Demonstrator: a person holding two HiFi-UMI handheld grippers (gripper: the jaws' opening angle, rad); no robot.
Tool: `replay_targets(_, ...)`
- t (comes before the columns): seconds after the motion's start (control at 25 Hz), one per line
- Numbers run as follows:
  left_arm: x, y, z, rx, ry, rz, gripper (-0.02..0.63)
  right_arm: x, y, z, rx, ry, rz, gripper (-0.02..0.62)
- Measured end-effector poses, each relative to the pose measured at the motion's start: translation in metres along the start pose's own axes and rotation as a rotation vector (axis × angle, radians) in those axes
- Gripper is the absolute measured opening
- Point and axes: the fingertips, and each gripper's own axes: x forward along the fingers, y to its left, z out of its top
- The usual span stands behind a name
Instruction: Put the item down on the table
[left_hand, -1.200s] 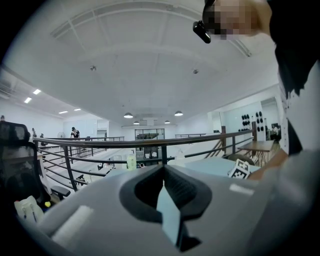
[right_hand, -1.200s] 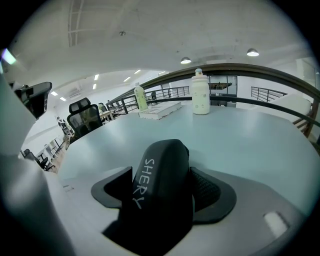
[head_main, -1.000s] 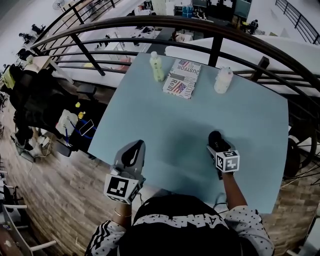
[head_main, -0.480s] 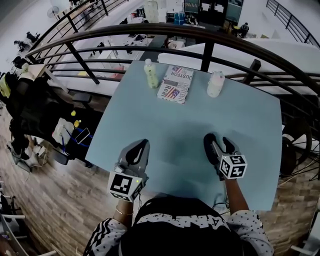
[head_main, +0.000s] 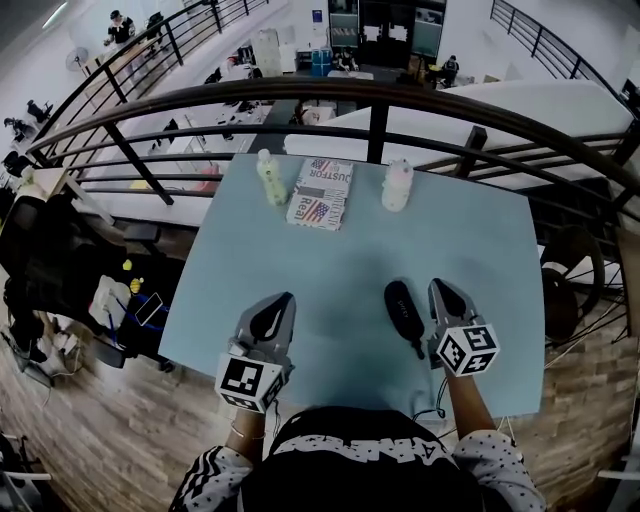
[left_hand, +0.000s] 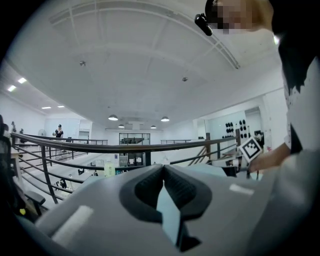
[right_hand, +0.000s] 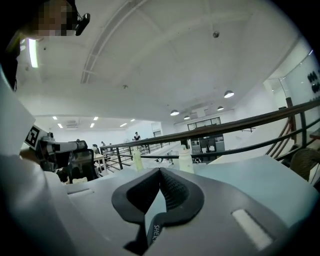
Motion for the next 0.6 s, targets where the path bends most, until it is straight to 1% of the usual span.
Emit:
replay_targets(0.24, 0.007, -0.005, 0.001, -0.005, -0.008, -0.031, 0.0, -0.017, 0.006, 0.029, -0.013, -0.064, -0.003, -0.002)
replay_targets(0.44, 0.012, -0.007, -0.001, -0.009, -0.014, -0.048, 0.0, -0.026, 0.01, 0.038, -0.017, -0.086, 0.0, -0.002)
replay_targets(0.6, 0.014, -0.009, -0.001, -0.011, -0.013, -0.06, 0.0, -0.029, 0.012, 0.04, -0.022, -0.085, 0.004, -0.002)
